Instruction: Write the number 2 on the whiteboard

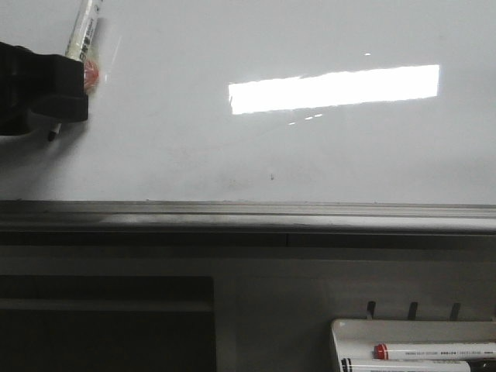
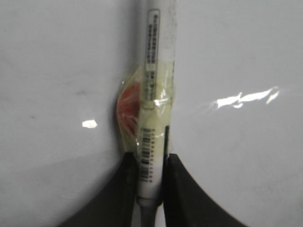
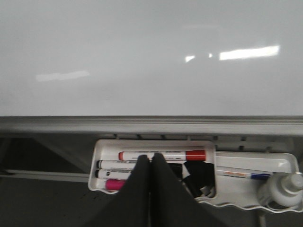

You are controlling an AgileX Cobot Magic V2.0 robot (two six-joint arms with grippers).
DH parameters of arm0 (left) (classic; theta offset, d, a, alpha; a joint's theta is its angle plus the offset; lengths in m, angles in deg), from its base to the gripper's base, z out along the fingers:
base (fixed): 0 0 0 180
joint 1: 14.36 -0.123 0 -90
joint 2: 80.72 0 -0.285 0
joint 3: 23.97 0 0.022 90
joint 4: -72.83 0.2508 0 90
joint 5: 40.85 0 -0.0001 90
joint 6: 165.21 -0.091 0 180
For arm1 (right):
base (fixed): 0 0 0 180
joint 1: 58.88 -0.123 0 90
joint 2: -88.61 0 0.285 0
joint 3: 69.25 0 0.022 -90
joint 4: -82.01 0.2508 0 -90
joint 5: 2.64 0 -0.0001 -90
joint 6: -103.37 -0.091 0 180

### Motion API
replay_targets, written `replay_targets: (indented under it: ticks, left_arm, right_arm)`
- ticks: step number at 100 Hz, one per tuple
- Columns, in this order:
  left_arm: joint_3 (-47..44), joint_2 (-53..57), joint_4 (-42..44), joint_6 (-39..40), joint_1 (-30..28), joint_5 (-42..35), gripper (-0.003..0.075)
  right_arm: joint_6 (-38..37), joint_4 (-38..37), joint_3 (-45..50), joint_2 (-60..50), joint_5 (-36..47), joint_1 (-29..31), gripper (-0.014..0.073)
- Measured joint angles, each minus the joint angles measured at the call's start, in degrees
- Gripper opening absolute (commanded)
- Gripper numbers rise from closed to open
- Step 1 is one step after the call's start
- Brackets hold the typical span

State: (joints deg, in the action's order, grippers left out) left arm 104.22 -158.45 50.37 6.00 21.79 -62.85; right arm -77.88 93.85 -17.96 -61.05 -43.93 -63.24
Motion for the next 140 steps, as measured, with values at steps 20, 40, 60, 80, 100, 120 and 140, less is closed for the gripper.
replay_targets:
  ticks: [20, 40, 60, 80, 100, 120, 140]
  left_arm:
    - [0.00, 9.32, 19.93, 0.00, 1.21, 14.34, -0.0020]
    - [-0.23, 20.07, 34.94, -0.21, 7.41, 25.76, -0.0020]
    - [-0.23, 23.91, 42.09, -0.46, 15.78, 31.28, -0.0020]
    - [-0.30, 23.91, 44.28, -0.54, 20.78, 31.87, -0.0020]
    - [-0.30, 23.91, 44.49, -0.54, 21.30, 31.87, -0.0020]
    - [-0.30, 23.91, 44.49, -0.54, 21.30, 31.87, -0.0020]
    - [-0.30, 23.91, 44.49, -0.54, 21.30, 31.87, -0.0020]
  right_arm:
    - [19.95, 19.63, 0.00, 0.28, 0.31, -5.96, -0.0007]
    - [43.78, 38.24, -0.02, 2.17, 1.00, -9.21, 0.0162]
    - [67.27, 57.65, -0.02, 6.86, -2.40, -9.45, 0.0279]
    - [74.77, 62.40, -0.13, 13.54, -1.94, -10.70, 0.0278]
    - [80.89, 62.75, -2.33, 18.67, 4.57, -19.72, 0.0278]
    - [84.13, 56.63, -3.72, 20.86, 17.78, -34.55, 0.0278]
    - [84.58, 55.49, -4.88, 24.72, 25.74, -42.79, 0.0278]
